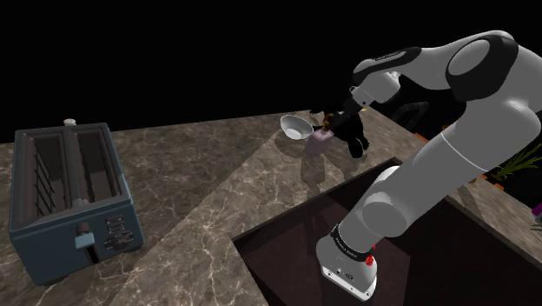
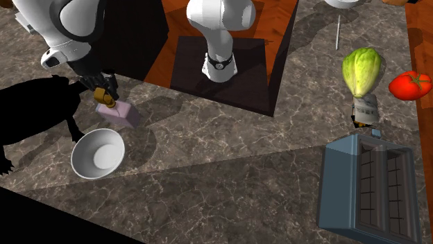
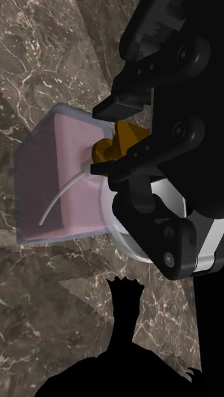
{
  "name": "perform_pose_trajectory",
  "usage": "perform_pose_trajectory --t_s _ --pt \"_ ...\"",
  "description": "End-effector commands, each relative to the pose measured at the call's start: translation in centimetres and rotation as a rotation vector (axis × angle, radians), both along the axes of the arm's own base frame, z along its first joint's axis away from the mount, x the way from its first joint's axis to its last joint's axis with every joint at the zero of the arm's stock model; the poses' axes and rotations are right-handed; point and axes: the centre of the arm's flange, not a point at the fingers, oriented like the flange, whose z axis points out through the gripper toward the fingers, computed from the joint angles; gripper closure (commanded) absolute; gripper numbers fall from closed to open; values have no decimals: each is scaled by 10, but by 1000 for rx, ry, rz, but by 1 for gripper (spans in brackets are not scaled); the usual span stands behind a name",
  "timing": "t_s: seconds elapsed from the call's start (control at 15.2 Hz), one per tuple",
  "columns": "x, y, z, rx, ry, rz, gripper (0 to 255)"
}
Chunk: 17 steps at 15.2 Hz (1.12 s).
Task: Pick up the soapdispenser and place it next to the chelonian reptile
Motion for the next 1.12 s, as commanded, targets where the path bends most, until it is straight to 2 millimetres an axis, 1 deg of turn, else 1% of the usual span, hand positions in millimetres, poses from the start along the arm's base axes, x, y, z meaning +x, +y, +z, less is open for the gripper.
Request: perform_pose_trajectory --t_s 0.0,0.33,0.4,0.73,0.99,1.06 --pt "0 0 -2 -1 -1 0 255" --pt "0 0 -2 -1 -1 0 255" --pt "0 0 -2 -1 -1 0 0" --pt "0 0 -2 -1 -1 0 0" --pt "-14 -10 45 -1 -1 0 0" --pt "-14 -10 45 -1 -1 0 0"
